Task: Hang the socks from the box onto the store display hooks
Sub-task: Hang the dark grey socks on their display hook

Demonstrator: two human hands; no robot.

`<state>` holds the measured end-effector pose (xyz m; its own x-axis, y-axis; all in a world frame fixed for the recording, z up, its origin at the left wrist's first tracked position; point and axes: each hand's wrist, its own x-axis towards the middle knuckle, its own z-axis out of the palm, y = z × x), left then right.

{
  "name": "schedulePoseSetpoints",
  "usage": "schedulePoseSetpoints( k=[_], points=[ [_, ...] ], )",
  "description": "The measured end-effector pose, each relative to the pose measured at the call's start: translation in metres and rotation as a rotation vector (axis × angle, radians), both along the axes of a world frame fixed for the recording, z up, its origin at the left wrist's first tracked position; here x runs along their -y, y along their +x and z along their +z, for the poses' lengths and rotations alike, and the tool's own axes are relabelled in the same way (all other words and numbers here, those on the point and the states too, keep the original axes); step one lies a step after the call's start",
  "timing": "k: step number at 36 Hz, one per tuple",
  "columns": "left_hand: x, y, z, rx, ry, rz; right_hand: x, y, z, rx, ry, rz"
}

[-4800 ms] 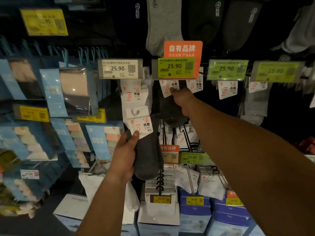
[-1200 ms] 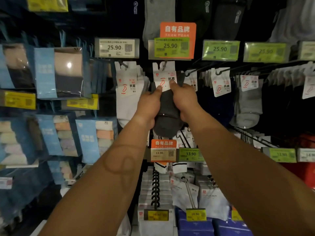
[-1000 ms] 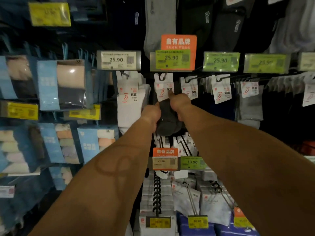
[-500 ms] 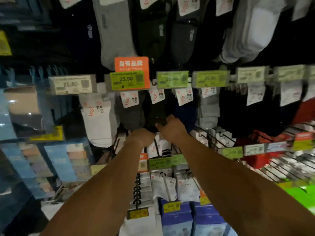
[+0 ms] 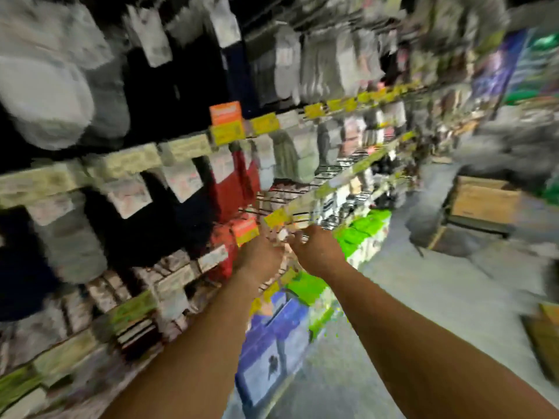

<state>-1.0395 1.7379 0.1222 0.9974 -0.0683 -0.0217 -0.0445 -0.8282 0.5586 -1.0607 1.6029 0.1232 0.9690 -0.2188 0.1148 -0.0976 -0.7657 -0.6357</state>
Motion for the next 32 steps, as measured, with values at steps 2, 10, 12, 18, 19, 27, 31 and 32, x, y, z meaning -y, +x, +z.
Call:
schedulePoseSetpoints(
  k=[2, 10, 12, 18, 19, 27, 31, 32],
  points=[
    [0.055, 0.014, -0.008, 0.002, -0.024, -0.05, 0.057, -0.003, -0.003, -0.028, 0.01, -0.089],
    [0.253, 0.059, -0.024, -0.082, -0.091, -0.316, 0.257, 0.003, -0.028, -0.121, 0.005, -0.41],
    [0.304, 0.08, -0.035, -0.09, -0.099, -0.356, 0.302, 0.016, -0.034, -0.134, 0.001, -0.483],
    [0.414, 0.15, -0.05, -0.111, -0.128, -0.476, 0.399, 0.067, -0.037, -0.162, -0.032, -0.578],
    [0.435, 0.166, -0.052, -0.119, -0.126, -0.492, 0.416, 0.08, -0.037, -0.165, -0.023, -0.597],
    [0.578, 0.28, -0.047, -0.132, -0.088, -0.593, 0.543, 0.176, -0.045, -0.199, -0.01, -0.73],
    [0.641, 0.328, -0.052, -0.135, -0.071, -0.628, 0.605, 0.219, -0.056, -0.214, 0.038, -0.75],
    [0.657, 0.34, -0.052, -0.135, -0.068, -0.635, 0.623, 0.231, -0.059, -0.217, 0.043, -0.754]
  ],
)
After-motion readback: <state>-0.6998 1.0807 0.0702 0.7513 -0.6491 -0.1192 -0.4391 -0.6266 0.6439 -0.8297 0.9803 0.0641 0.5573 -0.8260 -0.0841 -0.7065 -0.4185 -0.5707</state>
